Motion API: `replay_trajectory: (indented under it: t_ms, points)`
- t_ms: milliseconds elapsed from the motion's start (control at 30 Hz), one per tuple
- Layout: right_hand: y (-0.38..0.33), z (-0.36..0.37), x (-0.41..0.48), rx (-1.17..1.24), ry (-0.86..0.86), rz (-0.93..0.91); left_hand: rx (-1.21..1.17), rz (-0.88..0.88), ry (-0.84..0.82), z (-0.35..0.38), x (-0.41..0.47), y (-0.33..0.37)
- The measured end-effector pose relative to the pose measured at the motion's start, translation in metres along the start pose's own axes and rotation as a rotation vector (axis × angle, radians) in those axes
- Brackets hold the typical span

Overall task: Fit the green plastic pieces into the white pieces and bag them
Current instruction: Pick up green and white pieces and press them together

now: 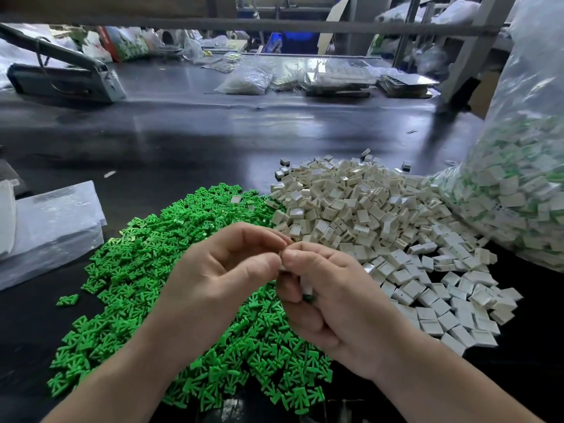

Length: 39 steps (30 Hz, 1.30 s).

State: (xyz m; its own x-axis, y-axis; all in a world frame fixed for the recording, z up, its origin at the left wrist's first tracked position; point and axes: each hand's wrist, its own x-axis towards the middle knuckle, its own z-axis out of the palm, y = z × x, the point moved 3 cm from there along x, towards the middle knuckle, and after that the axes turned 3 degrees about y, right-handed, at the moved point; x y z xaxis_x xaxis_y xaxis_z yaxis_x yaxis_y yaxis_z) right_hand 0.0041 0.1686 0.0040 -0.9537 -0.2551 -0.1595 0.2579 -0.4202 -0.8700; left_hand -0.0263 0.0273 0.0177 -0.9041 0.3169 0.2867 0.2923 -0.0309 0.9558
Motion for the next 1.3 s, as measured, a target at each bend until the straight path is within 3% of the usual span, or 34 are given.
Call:
replay_trajectory:
  t_ms: [200,500,867,1067,1300]
  points:
    - [-0.001,-0.003,0.000,0.021,-0.043,0.006,0.134,0.145,-0.035,-0.003,-0.001,0.008]
    - [-0.002,-0.008,-0.001,-0.043,-0.011,-0.003,0.539,0.338,0.029,0.003,-0.003,0.022]
    - [-0.003,-0.012,-0.002,-0.242,0.006,0.087,0.813,0.443,-0.020,0.002,-0.004,0.019]
    - [-0.006,-0.014,-0.004,-0.285,0.011,0.194,0.866,0.437,-0.090,0.003,-0.005,0.020]
    - [-0.005,-0.009,-0.005,-0.261,0.085,0.074,0.867,0.285,0.053,0.005,-0.005,0.017]
